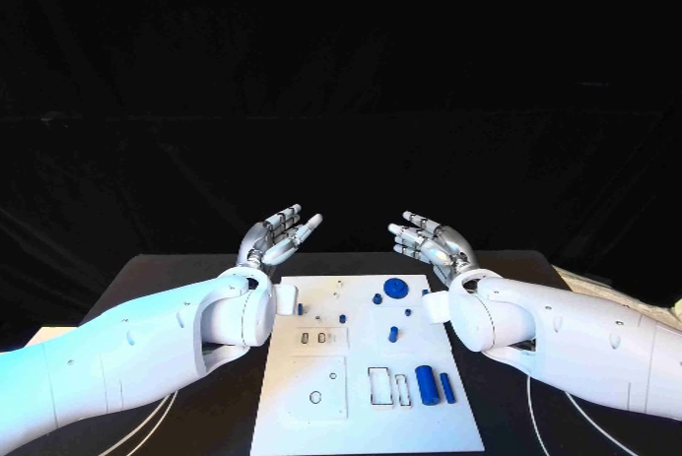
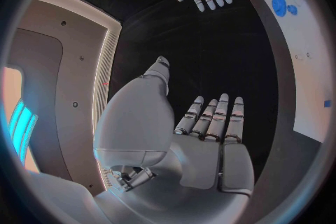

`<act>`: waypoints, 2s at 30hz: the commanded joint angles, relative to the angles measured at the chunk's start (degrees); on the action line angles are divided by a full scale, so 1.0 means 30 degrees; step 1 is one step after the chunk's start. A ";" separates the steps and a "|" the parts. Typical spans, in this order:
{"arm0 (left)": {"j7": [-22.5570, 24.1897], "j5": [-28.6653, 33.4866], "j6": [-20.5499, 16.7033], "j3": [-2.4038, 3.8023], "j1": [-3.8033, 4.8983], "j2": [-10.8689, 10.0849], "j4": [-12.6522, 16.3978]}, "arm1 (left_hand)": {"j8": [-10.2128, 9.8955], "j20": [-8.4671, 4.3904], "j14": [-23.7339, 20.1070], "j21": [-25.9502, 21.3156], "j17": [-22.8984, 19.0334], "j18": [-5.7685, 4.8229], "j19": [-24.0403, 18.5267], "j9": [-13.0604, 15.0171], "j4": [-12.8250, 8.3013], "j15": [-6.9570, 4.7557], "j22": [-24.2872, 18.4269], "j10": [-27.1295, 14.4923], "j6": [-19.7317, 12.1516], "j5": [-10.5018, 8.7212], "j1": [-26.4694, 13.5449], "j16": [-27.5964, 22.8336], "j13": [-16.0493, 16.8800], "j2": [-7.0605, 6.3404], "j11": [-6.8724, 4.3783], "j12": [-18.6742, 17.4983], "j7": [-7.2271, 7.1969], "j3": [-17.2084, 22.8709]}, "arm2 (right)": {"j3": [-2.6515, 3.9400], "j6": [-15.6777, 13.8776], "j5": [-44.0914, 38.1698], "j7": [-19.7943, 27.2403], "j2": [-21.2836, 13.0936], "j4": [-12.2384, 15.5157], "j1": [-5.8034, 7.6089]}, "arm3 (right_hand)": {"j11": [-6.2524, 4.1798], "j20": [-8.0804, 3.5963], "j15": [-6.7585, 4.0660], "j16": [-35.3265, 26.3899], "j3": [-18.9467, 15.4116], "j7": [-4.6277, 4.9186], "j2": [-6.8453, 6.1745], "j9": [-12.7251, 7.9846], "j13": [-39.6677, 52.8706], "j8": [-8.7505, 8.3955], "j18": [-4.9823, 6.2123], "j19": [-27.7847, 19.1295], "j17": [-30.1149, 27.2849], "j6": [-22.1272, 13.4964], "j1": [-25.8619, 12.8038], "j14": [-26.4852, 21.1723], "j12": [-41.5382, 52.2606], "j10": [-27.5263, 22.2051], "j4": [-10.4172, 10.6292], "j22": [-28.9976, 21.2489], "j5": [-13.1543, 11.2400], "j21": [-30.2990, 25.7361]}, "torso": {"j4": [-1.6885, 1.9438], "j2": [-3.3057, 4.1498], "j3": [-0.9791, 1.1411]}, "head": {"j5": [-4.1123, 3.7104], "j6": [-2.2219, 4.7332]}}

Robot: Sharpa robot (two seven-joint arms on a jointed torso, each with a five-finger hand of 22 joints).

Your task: Assemble the parts on the task board

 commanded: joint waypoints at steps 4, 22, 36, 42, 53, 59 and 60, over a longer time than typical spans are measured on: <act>0.0013 -0.0381 0.1253 0.0005 0.0026 0.0038 -0.0017 | 0.0242 0.0149 0.1536 0.0308 0.0188 0.0495 0.1003 0.0113 0.0257 0.0227 0.0182 0.1148 0.0966 0.0121 0.1008 0.0353 0.0114 0.0302 0.0385 0.0211 0.1964 0.0286 | -0.0183 0.4959 -0.2587 -0.1553 0.0347 -0.0779 0.0248 | -0.0254 0.0083 -0.0489 0.0934 0.0557 0.2556 0.0397 0.0345 0.0375 0.0494 0.1113 0.5032 0.0484 0.3960 0.2437 0.6476 0.0708 0.5402 -0.1205 0.0621 0.0093 0.1312 | -0.0002 -0.0004 -0.0002 | -0.0001 -0.0004; 0.0628 -0.0234 0.2912 0.0005 0.0040 -0.1515 0.1094 | 0.1630 -0.1188 1.2701 0.3841 0.2175 0.1572 1.2521 0.0546 -0.1945 -0.1800 0.1568 1.3128 1.0302 0.0382 0.1916 0.3015 0.0627 0.1969 -0.0899 0.2011 0.1137 0.0151 | -0.0022 0.2807 -1.0018 -0.1445 -0.0521 -0.1995 0.1118 | -0.1635 -0.0930 -0.2048 0.1116 0.2945 0.1375 -0.0794 0.0575 0.0358 0.0620 0.1769 0.8940 0.0387 1.1361 0.3724 1.1447 0.0833 1.1139 -0.2740 0.0813 -0.0348 0.3046 | 0.0092 0.1283 -0.0085 | -0.0404 0.0378; 0.0186 -0.0233 0.3980 0.0078 0.0052 -0.3130 0.4024 | 0.1391 -0.1489 1.3489 0.3981 0.2810 0.1554 1.3691 0.0508 -0.2307 -0.2038 0.1587 1.3803 1.0745 0.0377 0.1923 0.2797 0.0636 0.2171 -0.1043 0.1635 0.1082 -0.0112 | 0.0334 0.3142 -2.2028 -0.6142 -0.0929 -0.1460 0.1754 | -0.2376 -0.2894 -0.3463 0.1699 0.2975 0.0838 -0.2137 0.0614 0.0399 0.0668 0.1610 1.2561 0.0521 1.2508 0.4629 1.5482 0.0545 1.2702 -0.2576 0.3694 -0.0623 0.8372 | 0.0357 0.2656 -0.0188 | -0.0777 0.0672; 0.0086 -0.0233 0.4145 0.0199 0.0057 -0.3523 0.5073 | 0.1275 -0.1486 1.3440 0.3909 0.2908 0.1524 1.3729 0.0493 -0.2374 -0.1995 0.1551 1.3732 1.0688 0.0377 0.1903 0.2656 0.0617 0.2197 -0.0985 0.1470 0.1151 -0.0174 | 0.0389 0.4125 -2.6080 -0.8132 -0.0971 -0.0963 0.2063 | -0.2783 -0.3332 -0.4080 0.2487 0.2735 0.0450 -0.2460 0.0606 0.0405 0.0636 0.1681 1.3298 0.0596 1.2846 0.4058 1.7856 0.0503 1.3168 -0.2269 0.5214 -0.0784 1.0866 | 0.0474 0.3177 -0.0213 | -0.0961 0.0902; 0.0017 -0.0216 0.4483 0.0255 0.0058 -0.3657 0.5744 | 0.1162 -0.1459 1.3358 0.3799 0.3005 0.1501 1.3717 0.0487 -0.2443 -0.1939 0.1497 1.3671 1.0637 0.0376 0.1868 0.2487 0.0612 0.2231 -0.0916 0.1313 0.1235 -0.0247 | 0.0408 0.5568 -2.9703 -0.9741 -0.0784 -0.0286 0.2369 | -0.3185 -0.3724 -0.4658 0.9563 0.3325 0.0038 -0.2988 0.0596 0.0420 0.0598 0.1722 1.3016 0.5440 1.3089 0.3478 1.9253 0.0489 1.3191 -0.1532 0.7706 -0.0852 1.4703 | 0.0677 0.3935 -0.0277 | -0.1176 0.1105; -0.0007 -0.0211 0.4495 0.0259 0.0057 -0.3727 0.5865 | 0.1151 -0.1456 1.3352 0.3787 0.3017 0.1499 1.3715 0.0488 -0.2451 -0.1933 0.1491 1.3667 1.0632 0.0376 0.1864 0.2471 0.0613 0.2237 -0.0909 0.1298 0.1243 -0.0254 | 0.0409 0.6255 -3.0317 -1.0048 -0.0744 0.0010 0.2436 | -0.3201 -0.3666 -0.4630 1.1075 0.3789 0.0022 -0.3280 0.0601 0.0429 0.0596 0.1545 1.3038 0.6840 1.3214 0.3390 1.8937 0.0498 1.3110 -0.1147 0.9653 -0.0900 1.6633 | 0.0780 0.4172 -0.0297 | -0.1209 0.1074; -0.0012 -0.0211 0.4491 0.0259 0.0057 -0.3745 0.5884 | 0.1151 -0.1456 1.3352 0.3787 0.3017 0.1499 1.3715 0.0488 -0.2451 -0.1933 0.1491 1.3667 1.0632 0.0376 0.1864 0.2471 0.0613 0.2237 -0.0909 0.1298 0.1243 -0.0254 | 0.0409 0.6369 -3.0392 -1.0081 -0.0740 0.0049 0.2442 | -0.3192 -0.3668 -0.4627 1.1362 0.3894 -0.0002 -0.3317 0.0601 0.0433 0.0593 0.1505 1.3109 0.7097 1.3230 0.3404 1.8874 0.0504 1.3117 -0.1065 1.0138 -0.0899 1.7067 | 0.0790 0.4189 -0.0296 | -0.1204 0.1073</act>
